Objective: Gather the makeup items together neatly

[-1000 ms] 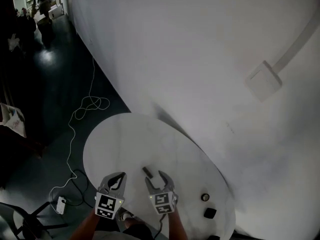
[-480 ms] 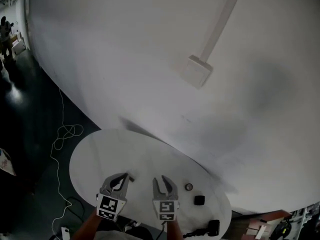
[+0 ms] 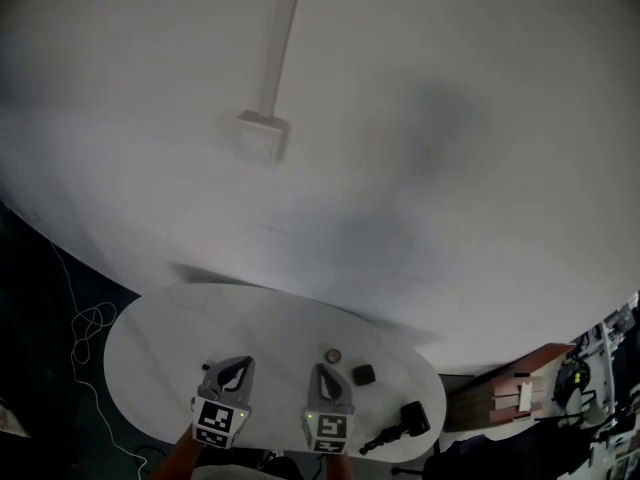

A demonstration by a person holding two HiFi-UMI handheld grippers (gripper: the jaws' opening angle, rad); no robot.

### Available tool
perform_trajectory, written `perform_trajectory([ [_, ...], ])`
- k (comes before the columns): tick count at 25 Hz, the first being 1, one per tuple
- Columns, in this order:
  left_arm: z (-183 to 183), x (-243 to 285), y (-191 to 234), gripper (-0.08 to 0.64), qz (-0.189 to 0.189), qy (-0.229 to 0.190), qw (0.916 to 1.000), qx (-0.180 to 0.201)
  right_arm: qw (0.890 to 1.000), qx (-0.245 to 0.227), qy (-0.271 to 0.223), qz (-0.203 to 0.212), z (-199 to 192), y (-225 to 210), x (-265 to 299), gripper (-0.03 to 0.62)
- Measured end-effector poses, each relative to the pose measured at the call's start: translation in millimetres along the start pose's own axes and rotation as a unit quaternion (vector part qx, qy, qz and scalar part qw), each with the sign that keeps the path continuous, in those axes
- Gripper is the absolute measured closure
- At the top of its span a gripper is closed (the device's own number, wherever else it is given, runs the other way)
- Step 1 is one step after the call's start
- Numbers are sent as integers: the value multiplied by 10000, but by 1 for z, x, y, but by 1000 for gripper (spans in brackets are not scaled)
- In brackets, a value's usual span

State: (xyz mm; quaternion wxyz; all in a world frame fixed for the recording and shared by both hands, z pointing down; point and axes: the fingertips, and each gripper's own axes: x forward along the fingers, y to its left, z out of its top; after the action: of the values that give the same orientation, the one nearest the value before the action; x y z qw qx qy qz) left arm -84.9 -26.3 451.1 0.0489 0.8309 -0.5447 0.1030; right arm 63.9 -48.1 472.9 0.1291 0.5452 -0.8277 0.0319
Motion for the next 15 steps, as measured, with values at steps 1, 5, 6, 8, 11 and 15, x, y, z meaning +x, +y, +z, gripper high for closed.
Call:
perform_trajectory([
  [1, 1, 7, -9, 549, -135, -4, 9999, 25, 9999, 61, -1, -138, -2, -10, -6, 585],
  [5, 6, 29, -42, 549, -608, -42, 9981, 124, 9980, 212, 9, -596, -9, -42, -27, 588],
  [6, 6, 32, -50, 549, -705, -39, 9974, 139, 9973, 235, 16, -691, -11, -48, -32, 588],
  [8, 5, 36, -62, 549, -849, -25, 9962, 165, 9959, 290, 33, -857, -13, -59, -43, 588],
  [11, 6, 43, -72, 549, -969, -23, 9951, 184, 9942, 353, 66, -1012, -18, -69, -51, 588],
  [15, 11, 49, -77, 549, -1048, -19, 9943, 218, 9936, 394, 102, -1051, -23, -74, -51, 588],
])
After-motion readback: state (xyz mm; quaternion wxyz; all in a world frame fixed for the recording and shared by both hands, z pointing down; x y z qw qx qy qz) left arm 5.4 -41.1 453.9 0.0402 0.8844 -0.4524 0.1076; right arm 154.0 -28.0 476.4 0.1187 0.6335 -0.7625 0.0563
